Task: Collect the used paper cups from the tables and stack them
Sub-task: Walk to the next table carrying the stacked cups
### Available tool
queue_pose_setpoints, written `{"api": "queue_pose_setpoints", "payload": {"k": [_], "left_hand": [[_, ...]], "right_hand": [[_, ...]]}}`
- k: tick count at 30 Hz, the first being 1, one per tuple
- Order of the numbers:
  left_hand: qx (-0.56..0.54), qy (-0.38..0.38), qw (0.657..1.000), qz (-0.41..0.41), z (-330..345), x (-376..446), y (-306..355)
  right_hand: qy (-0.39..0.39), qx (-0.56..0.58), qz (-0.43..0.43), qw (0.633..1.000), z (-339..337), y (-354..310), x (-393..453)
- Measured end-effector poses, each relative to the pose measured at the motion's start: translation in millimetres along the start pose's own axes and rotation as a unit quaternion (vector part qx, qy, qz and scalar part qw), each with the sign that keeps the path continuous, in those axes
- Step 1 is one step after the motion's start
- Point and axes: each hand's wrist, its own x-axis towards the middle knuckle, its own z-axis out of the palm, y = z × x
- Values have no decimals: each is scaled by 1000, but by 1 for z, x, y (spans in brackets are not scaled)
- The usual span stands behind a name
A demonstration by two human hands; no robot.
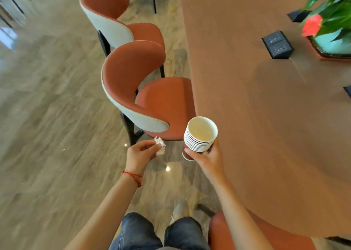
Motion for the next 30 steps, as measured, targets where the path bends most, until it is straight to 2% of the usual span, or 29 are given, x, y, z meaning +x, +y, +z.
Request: {"api": "queue_pose_setpoints", "payload": {"k": [7,13,21,30], "left_hand": [[-88,125,988,12,-135,2,16],[-142,252,957,35,-260,-9,18],[-210,407,888,41,-371,-44,6],[-272,557,783,52,-458,-47,13]], "right_hand": [[-141,-29,-51,988,133,-30,1],[-288,-35,-72,954,270,-56,-21],[-466,-53,-85,879,414,-77,-58],[-629,-76,-104,767,558,-96,-79]]}}
